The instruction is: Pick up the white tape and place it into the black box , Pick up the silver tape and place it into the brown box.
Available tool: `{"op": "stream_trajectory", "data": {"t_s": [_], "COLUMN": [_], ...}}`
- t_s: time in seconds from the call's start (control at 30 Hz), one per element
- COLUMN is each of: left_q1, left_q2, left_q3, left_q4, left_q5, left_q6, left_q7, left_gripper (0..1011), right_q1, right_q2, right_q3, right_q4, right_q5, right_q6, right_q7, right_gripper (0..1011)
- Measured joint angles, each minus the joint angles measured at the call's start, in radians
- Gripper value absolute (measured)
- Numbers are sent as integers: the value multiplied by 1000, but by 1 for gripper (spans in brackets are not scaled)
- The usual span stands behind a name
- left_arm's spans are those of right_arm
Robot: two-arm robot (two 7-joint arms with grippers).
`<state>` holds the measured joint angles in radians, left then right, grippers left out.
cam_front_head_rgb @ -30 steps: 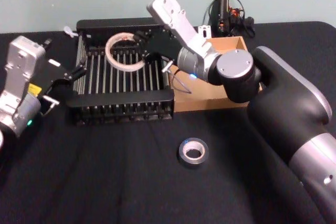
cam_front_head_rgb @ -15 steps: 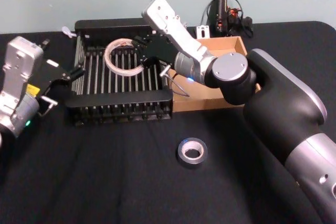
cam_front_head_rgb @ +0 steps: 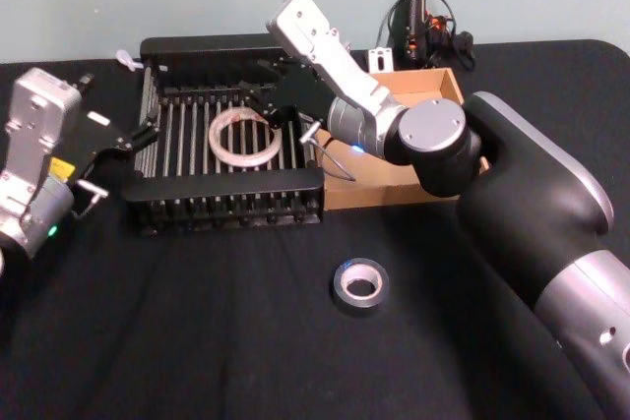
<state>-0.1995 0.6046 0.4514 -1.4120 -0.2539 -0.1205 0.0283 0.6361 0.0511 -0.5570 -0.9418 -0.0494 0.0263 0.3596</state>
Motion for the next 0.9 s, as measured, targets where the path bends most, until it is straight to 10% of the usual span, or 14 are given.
{"op": "stream_trajectory", "data": {"t_s": [0.6, 0.9], "left_q1": [0, 0], "left_q2": [0, 0], "left_q3": [0, 0], "left_q4": [0, 0], "left_q5": [0, 0], "left_q6": [0, 0], "left_q7": [0, 0], "left_gripper": [1001, 1001], "right_q1": [-1, -1], "right_q2": [0, 0], "right_q3": [0, 0], "right_q4": [-1, -1], "right_q5": [3, 3], "right_q6": [1, 0], "right_q7": [1, 1], "right_gripper": [927, 1000]}}
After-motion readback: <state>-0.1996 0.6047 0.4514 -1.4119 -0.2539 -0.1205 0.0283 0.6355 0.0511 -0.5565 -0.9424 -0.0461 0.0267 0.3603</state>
